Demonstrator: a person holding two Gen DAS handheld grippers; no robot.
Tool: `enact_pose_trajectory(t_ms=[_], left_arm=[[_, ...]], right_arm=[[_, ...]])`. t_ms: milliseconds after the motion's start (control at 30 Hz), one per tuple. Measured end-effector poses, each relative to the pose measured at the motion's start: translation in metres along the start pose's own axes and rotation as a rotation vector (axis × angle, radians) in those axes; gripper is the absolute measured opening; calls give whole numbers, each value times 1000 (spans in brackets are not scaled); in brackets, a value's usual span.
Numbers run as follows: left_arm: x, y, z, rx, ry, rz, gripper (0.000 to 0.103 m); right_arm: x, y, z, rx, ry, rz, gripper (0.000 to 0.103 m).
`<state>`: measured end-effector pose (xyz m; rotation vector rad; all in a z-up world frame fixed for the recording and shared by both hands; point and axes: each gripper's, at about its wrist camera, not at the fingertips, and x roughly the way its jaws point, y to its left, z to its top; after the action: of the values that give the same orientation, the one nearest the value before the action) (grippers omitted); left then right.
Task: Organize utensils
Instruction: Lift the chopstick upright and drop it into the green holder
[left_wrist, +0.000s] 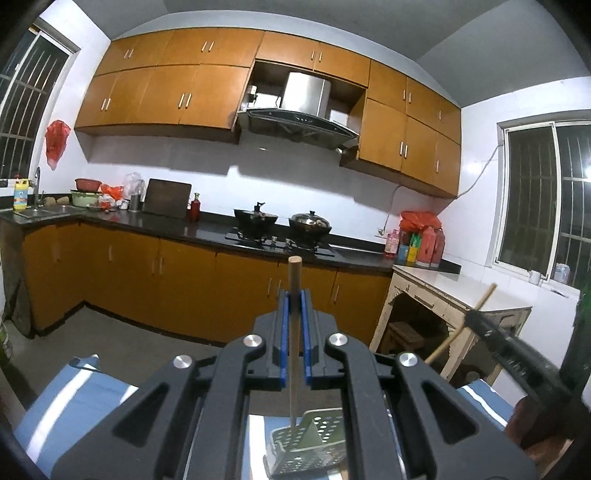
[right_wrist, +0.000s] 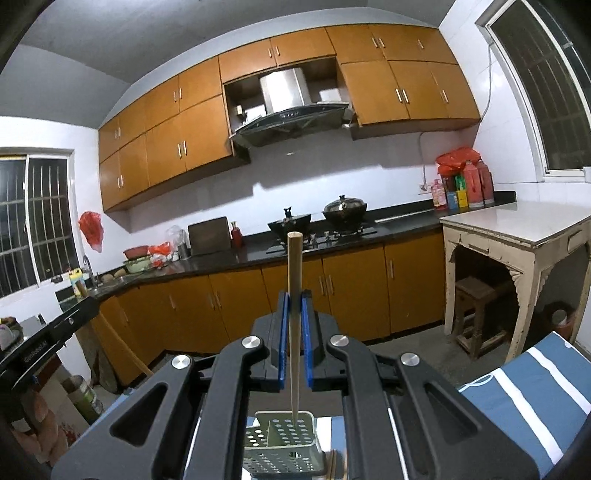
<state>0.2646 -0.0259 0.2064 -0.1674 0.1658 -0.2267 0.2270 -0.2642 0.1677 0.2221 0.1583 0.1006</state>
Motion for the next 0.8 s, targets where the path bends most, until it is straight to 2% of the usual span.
enact_pose_trajectory(t_ms=[233,633,700,767,800], left_arm=[[23,-1,-31,-13,35,-1,7],[37,8,-59,-19,114,7,8],[36,10,-60,-23,124,15,9],[32,14,-61,-26,130,23,11],[30,16,-61,-28,130,25,13]], right_arm=[[16,-2,-30,-13,64,-4,8],[17,-1,-44,-16,109,-4,9],[12,-2,-44,-15,108,-8,15],[5,-3,-43,-12,96,-14,33],[3,-4,-43,-12,92,-15,35]])
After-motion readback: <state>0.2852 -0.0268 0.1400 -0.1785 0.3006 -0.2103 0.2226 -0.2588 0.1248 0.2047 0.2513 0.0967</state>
